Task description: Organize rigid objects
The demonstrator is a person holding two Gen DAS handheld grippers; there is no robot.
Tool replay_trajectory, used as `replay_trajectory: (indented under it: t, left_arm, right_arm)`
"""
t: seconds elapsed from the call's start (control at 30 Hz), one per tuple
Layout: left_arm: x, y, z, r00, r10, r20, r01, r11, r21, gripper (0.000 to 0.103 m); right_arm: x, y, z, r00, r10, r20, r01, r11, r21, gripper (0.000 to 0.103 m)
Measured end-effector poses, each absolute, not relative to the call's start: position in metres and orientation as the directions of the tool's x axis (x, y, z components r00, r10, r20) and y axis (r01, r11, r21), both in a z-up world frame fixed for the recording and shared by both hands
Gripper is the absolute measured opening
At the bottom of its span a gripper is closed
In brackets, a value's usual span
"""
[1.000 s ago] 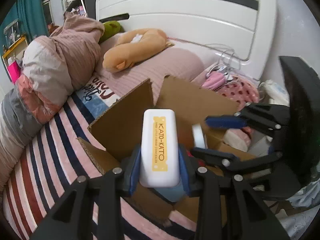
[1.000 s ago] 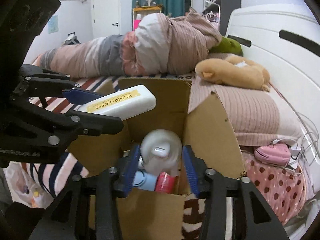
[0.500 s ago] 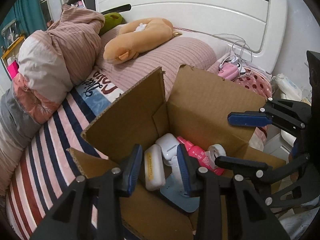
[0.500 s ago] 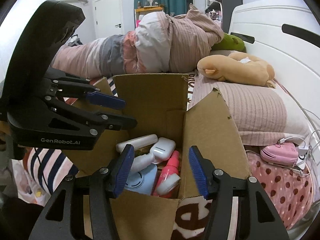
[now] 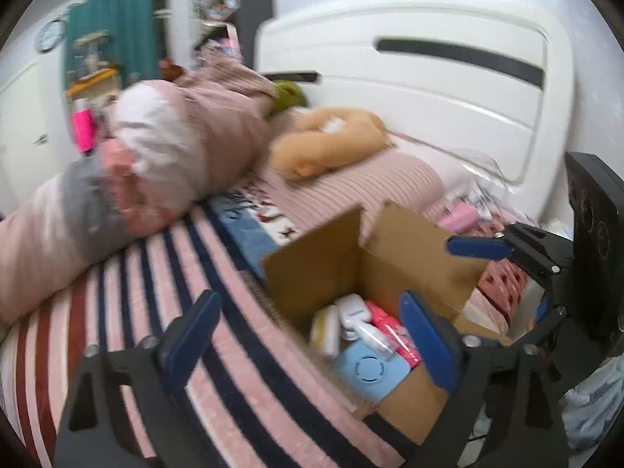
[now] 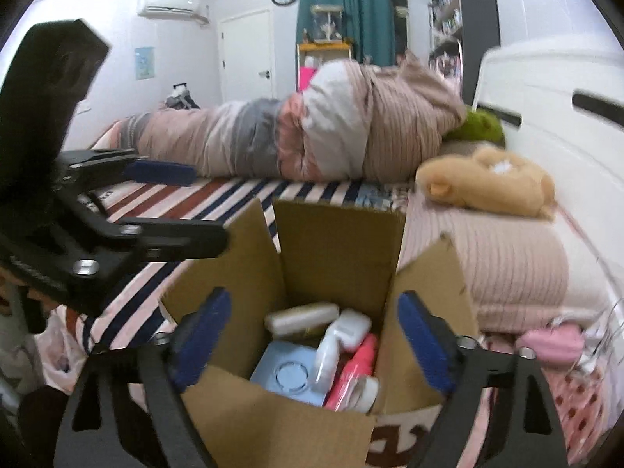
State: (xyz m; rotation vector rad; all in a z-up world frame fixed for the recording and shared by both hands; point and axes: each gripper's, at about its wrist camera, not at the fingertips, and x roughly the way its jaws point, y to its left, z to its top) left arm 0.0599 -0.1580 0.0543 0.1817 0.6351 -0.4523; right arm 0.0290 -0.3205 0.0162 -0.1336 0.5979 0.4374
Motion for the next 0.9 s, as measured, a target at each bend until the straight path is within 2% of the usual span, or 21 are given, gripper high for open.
replay_trajectory:
  t: [0.1,0.27,0.4,0.57,0.9]
  left_arm:
    - [0.041,-0.135,0.063,0.789,-0.277,-0.549,0.345,0.938,0.023,0.102]
    - [0.021,-0.106,0.065,0.862,-0.135,-0.489,0.147,0.989,-0.015,0.102]
    - [0.015,-0.088,0.057,0.876,-0.061,-0.479,0.037,0.998,-0.058,0.102]
    - [0.014,-0.079,0.048,0.878,-0.003,-0.479,-0.023,0.999,-0.049,0.102]
    - [0.014,-0.08,0.043,0.881,0.012,-0.473,-0.035,0.999,-0.04,0.102]
  right_arm:
    - [0.023,-0.315,0.03,0.761,0.388,-0.52,-0.467,0.884,-0.024,0.099]
    - [0.011,-0.309,0.043,0.749,0.512,-0.42,-0.565,0.825,-0.003,0.1]
    - [0.007,-0.306,0.042,0.761,0.542,-0.356,-0.575,0.818,0.015,0.103]
    - [0.007,-0.307,0.04,0.754,0.571,-0.326,-0.593,0.804,0.037,0.103]
    - [0.015,-0.31,0.038,0.752,0.571,-0.329,-0.589,0.806,0.054,0.103]
